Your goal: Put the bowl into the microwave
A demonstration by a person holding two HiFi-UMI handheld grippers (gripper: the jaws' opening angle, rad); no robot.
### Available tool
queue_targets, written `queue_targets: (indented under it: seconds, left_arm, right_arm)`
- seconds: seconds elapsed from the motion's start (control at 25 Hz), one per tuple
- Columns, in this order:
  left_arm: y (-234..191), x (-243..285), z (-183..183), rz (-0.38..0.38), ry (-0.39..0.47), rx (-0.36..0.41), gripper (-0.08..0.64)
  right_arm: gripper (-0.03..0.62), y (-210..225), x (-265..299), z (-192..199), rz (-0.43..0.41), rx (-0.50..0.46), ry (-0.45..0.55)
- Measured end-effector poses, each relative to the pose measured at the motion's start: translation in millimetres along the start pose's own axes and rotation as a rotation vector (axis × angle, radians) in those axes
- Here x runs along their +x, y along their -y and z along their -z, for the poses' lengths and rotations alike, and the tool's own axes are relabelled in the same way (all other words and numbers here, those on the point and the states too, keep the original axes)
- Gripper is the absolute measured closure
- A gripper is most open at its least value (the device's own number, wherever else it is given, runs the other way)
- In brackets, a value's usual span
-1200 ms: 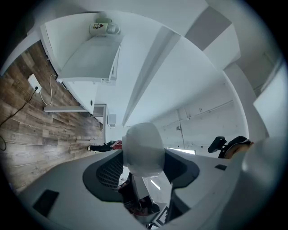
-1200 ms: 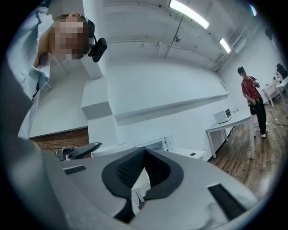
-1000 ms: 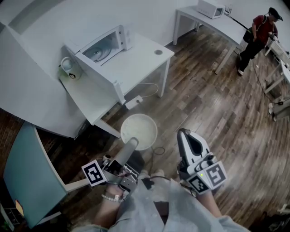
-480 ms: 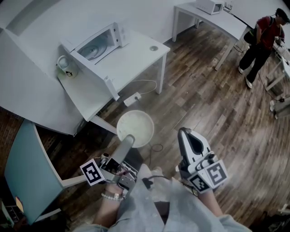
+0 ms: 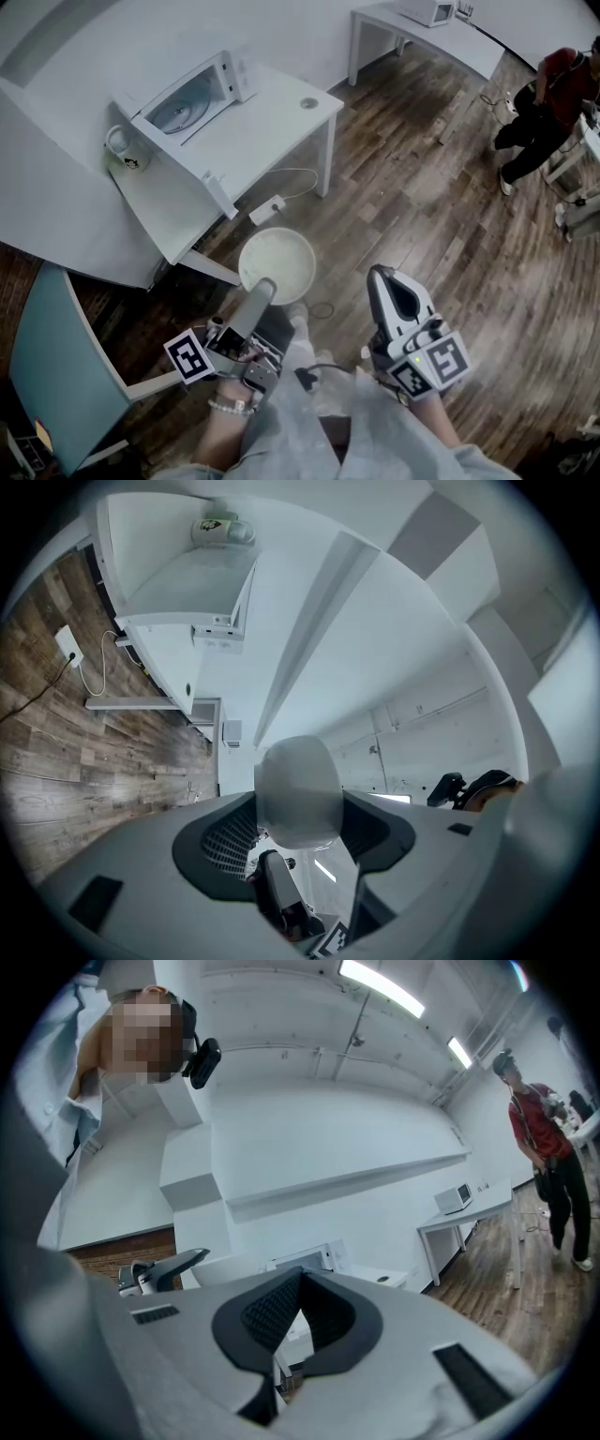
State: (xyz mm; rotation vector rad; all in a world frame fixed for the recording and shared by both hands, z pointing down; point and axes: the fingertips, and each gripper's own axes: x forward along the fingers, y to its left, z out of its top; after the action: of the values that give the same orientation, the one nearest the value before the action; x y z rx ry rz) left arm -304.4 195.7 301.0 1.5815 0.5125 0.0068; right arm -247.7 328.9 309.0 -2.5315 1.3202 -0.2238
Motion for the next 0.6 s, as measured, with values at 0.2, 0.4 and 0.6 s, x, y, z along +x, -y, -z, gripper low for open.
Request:
queue_targets:
  seconds: [0.2,0.4,0.6]
  left_arm:
    - [-11,27,-22,0.011,-0.035,-0.018,0.301]
    - [-19,57,-46,0.014,-0.081,-0.027,0.301]
    - [-26,81,-73,0.025,-0.122,-0.036,0.301]
  right_arm:
    - [0.595,13,29,-4,0.024,-0.011,-0.003]
    - [0.595,27,64,-15,0.049,-0.018,0.009]
    - [0.595,35,99,-22,0.072,-0.025,0.020]
